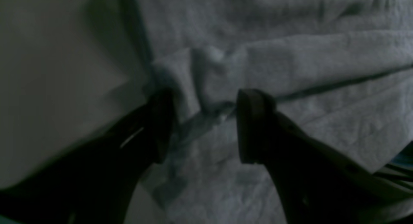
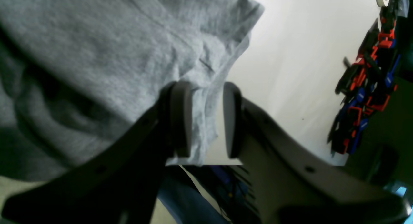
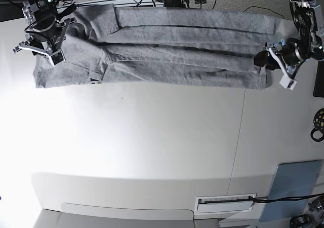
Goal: Fold the T-shirt properly
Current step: 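Lower the hem onto the folded shirt and open both grippers, then grasp the folded shirt's end with the left gripper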
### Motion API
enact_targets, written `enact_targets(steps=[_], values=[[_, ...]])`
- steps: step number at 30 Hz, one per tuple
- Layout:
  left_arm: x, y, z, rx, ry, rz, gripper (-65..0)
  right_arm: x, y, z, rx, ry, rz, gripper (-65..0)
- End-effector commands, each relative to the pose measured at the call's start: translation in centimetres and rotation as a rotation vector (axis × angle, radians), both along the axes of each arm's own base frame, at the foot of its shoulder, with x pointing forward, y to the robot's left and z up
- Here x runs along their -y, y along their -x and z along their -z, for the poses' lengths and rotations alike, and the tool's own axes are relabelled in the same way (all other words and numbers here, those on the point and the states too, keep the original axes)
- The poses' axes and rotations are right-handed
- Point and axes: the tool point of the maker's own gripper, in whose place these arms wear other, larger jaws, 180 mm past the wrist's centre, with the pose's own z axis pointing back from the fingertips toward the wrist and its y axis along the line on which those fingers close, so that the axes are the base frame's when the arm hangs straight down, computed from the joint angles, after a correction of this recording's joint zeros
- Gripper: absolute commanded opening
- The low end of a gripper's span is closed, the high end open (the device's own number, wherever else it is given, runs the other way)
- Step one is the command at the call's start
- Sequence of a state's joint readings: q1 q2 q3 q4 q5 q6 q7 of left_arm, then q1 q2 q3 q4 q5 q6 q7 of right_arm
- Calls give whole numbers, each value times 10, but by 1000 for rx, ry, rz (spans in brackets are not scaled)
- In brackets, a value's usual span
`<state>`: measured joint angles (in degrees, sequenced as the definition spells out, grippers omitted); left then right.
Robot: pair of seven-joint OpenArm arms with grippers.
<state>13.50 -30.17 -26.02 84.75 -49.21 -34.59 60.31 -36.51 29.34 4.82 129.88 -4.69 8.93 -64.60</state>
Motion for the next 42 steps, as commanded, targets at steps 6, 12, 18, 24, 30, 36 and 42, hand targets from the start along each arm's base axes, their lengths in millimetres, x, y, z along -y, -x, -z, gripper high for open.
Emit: enact_targets(steps=[6, 12, 18, 24, 30, 36, 42], values=[[-36, 8, -31, 132, 57, -125, -326, -23, -21, -13, 139, -145, -44, -480], [-45, 32, -35, 145, 113, -192, -326, -55, -28, -11, 145, -310, -119, -480], [-29, 31, -19, 215, 177, -326, -325, -75, -28, -9, 141, -403, -140, -480], [-48, 28, -8, 312, 110, -568, -326, -76, -26, -7, 129, -408, -137, -480], [-24, 36, -3, 316, 203, -565, -326, -76, -27, -7, 130, -408, -137, -480], [-11, 30, -17, 375, 334, -601, -326, -76, -26, -7, 128, -408, -137, -480], [1, 27, -14, 382, 385, -633, -326, -75, -26, -6, 125, -406, -136, -480]])
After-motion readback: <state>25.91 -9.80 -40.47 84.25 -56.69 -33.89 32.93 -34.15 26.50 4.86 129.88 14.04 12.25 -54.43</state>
